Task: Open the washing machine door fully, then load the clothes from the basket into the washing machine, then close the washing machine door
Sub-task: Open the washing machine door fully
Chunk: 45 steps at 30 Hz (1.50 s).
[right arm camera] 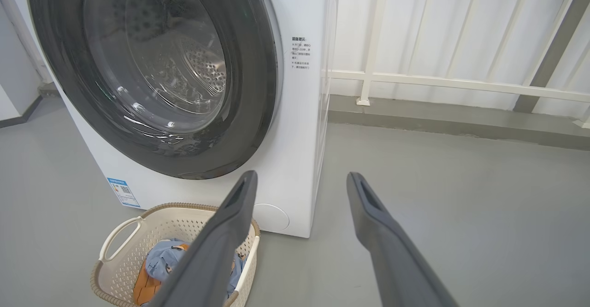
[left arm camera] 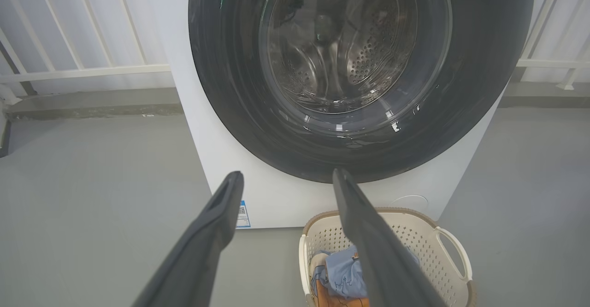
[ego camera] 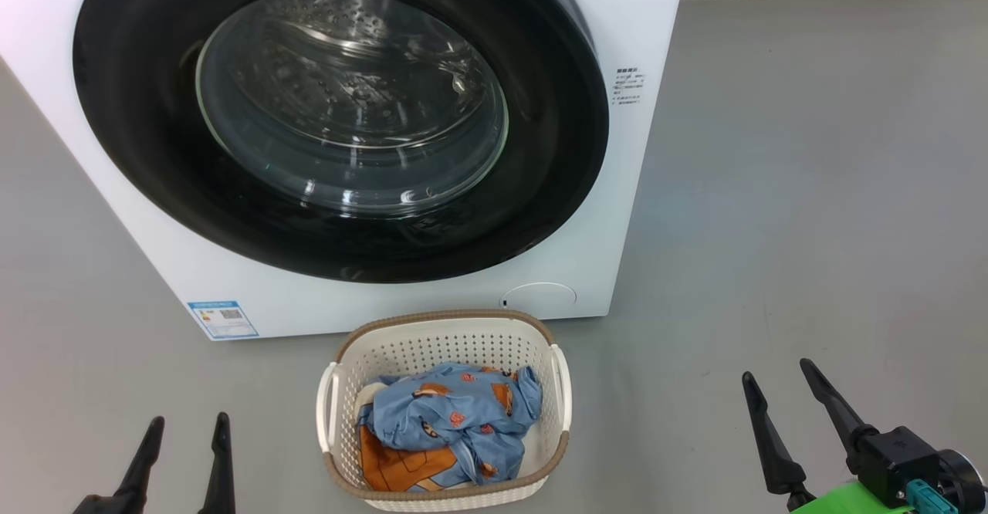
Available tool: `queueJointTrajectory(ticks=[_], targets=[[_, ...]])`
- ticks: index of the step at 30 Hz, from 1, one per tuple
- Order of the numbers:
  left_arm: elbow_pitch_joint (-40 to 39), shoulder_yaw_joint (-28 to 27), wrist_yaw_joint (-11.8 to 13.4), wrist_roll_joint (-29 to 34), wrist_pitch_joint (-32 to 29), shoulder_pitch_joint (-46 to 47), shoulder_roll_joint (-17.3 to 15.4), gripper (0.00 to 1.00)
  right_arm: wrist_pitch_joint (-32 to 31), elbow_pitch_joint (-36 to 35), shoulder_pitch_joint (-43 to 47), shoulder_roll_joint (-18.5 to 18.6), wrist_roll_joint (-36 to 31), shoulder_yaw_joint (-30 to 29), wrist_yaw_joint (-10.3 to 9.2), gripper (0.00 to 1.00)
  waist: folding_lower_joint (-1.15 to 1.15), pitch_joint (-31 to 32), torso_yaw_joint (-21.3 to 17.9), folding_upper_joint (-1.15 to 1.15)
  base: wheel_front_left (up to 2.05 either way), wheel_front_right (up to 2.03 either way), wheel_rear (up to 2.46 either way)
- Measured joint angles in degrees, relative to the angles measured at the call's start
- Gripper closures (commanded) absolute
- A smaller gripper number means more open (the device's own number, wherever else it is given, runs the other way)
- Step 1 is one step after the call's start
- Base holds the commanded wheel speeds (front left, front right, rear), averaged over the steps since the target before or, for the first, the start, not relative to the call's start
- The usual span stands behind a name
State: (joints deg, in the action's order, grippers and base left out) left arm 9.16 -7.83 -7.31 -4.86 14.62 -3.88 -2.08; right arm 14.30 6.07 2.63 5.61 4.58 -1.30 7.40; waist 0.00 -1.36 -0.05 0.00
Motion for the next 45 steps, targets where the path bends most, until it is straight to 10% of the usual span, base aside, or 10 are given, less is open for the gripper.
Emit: queueJointTrajectory(ticks=[13,15,30,45], targets=[[0.24,-0.08,-0.01,-0.45,0.0,0.0,-0.02,0.0,0.0,-1.05,-0.01,-0.05,0.01,0.14,0.0,0.0,0.0,0.45,-0.05,0.0,0.01,0.01,-0.02],[0.24,-0.07,-0.01,-0.45,0.0,-0.01,-0.02,0.0,0.0,-1.08,-0.01,-0.04,0.03,0.43,0.0,1.0,0.0,0.52,-0.03,0.0,0.0,0.0,0.0],[0.26,0.01,0.0,-2.0,0.0,-0.09,-0.02,0.0,0.0,-1.48,0.0,-0.71,4.5,0.56,0.0,1.0,0.0,1.22,-0.02,0.0,0.0,0.0,0.0],[-0.18,0.42,0.33,-3.3,0.0,-0.99,-0.03,0.0,0.01,6.32,-0.16,-2.34,50.91,-6.59,-0.01,1.0,0.0,1.08,0.03,0.0,0.0,0.0,0.0]])
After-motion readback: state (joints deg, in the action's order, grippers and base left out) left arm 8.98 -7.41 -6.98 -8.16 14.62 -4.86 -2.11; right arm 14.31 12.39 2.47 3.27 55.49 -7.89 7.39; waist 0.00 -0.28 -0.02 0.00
